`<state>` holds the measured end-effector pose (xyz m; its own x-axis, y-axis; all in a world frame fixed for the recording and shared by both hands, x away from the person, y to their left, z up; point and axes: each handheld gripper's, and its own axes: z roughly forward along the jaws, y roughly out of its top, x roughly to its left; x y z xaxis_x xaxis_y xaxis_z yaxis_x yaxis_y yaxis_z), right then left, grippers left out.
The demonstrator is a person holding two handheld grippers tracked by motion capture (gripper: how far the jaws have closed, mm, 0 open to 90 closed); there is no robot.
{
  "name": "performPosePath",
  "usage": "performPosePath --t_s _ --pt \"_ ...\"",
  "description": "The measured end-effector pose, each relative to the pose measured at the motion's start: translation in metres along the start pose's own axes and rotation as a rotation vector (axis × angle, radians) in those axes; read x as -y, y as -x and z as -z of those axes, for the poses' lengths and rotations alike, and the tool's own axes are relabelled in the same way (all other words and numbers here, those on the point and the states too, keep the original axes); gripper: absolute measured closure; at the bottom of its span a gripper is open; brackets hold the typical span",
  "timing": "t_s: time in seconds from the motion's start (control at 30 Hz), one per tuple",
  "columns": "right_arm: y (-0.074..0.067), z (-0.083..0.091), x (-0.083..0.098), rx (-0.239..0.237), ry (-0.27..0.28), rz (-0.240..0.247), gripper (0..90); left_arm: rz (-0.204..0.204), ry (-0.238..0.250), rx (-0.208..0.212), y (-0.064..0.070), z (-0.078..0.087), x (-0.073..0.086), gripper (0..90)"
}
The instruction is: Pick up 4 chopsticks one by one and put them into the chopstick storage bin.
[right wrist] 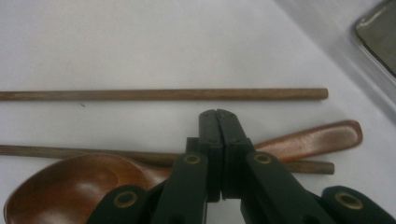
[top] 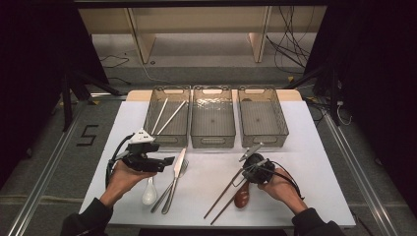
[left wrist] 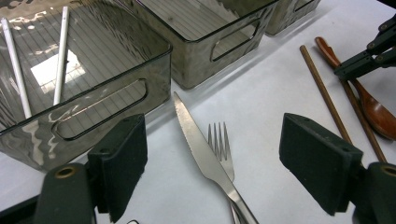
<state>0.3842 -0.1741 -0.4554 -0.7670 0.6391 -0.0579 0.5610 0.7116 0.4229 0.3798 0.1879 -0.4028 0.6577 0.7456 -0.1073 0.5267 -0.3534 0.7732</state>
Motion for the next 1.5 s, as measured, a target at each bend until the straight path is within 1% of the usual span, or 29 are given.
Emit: performPosePath --t_s 0.17,0.3,0.37,0.43,0.5,0.57,0.6,0.63,0.67,0.73,0.77,0.83,0.9,1.0,1.07,1.1,1.13,1.17,1.23,1.33,1.37,1.4,1.5 --pt "0.004 0.004 0.006 0.035 -0.034 -0.001 89.7 -0.002 -0.005 0.002 -0.001 -0.001 0.001 23.1" --pt "0.007 0.006 0.009 0.026 -0.057 -0.002 89.7 -0.009 -0.005 0.001 0.0 0.0 0.001 23.1" --pt "0.008 0.007 0.01 0.032 -0.055 0.005 89.2 -0.006 -0.001 0.001 0.0 0.0 0.001 23.1" --pt "0.009 0.009 0.01 0.026 -0.049 0.015 88.1 -0.003 -0.001 0.001 0.0 0.0 0.001 23.1" --pt "0.009 0.011 0.008 0.02 -0.033 0.028 84.7 -0.002 0.0 0.0 -0.001 0.0 0.001 23.1" --pt "0.008 0.015 0.004 0.02 -0.004 0.061 79.4 -0.002 0.002 0.001 0.0 0.0 0.001 23.0" --pt "0.008 0.016 0.001 0.012 0.01 0.097 73.3 -0.003 0.004 0.002 0.0 0.001 0.001 22.9" --pt "0.007 0.017 -0.003 0.008 0.012 0.123 65.8 -0.006 0.006 0.0 0.0 0.001 0.001 22.8" --pt "0.006 0.018 -0.006 -0.001 0.01 0.153 63.5 -0.009 0.007 0.0 0.0 0.002 0.0 22.7" --pt "0.004 0.018 -0.012 -0.019 0.012 0.226 55.7 -0.007 0.012 0.0 0.0 0.002 0.0 22.4" --pt "0.002 0.018 -0.015 -0.024 0.0 0.252 52.0 -0.003 0.017 -0.001 0.0 0.003 0.0 22.2" --pt "-0.001 0.017 -0.022 -0.035 -0.012 0.304 49.3 0.001 0.021 0.001 0.0 0.004 0.0 21.4" --pt "-0.003 0.015 -0.028 -0.063 -0.013 0.347 46.2 -0.001 0.024 0.003 0.0 0.005 0.001 21.1" --pt "-0.005 0.01 -0.035 -0.076 -0.033 0.399 41.6 -0.002 0.026 0.002 0.0 0.006 0.001 20.7" --pt "-0.007 0.006 -0.039 -0.086 -0.049 0.428 40.1 -0.002 0.029 0.004 0.0 0.006 0.001 20.5" --pt "-0.007 0.005 -0.041 -0.097 -0.048 0.452 39.5 -0.002 0.03 0.004 0.001 0.007 0.002 20.5" --pt "-0.008 0.004 -0.042 -0.107 -0.056 0.442 38.9 -0.001 0.031 0.005 0.001 0.007 0.002 20.4" --pt "-0.009 0.002 -0.044 -0.113 -0.058 0.456 38.3 -0.001 0.03 0.006 0.001 0.007 0.002 20.2" --pt "-0.01 -0.002 -0.046 -0.123 -0.085 0.501 37.5 -0.005 0.031 0.005 0.001 0.008 0.002 19.8" --pt "-0.013 -0.008 -0.048 -0.148 -0.111 0.537 37.0 -0.001 0.039 0.01 0.001 0.009 0.002 19.6" --pt "-0.015 -0.009 -0.049 -0.155 -0.119 0.536 37.0 -0.003 0.039 0.011 0.001 0.01 0.002 19.5" --pt "-0.015 -0.01 -0.049 -0.157 -0.124 0.553 37.0 -0.002 0.041 0.012 0.002 0.01 0.002 19.3" --pt "-0.018 -0.014 -0.051 -0.162 -0.149 0.583 37.2 -0.008 0.036 0.014 0.002 0.01 0.003 19.0"
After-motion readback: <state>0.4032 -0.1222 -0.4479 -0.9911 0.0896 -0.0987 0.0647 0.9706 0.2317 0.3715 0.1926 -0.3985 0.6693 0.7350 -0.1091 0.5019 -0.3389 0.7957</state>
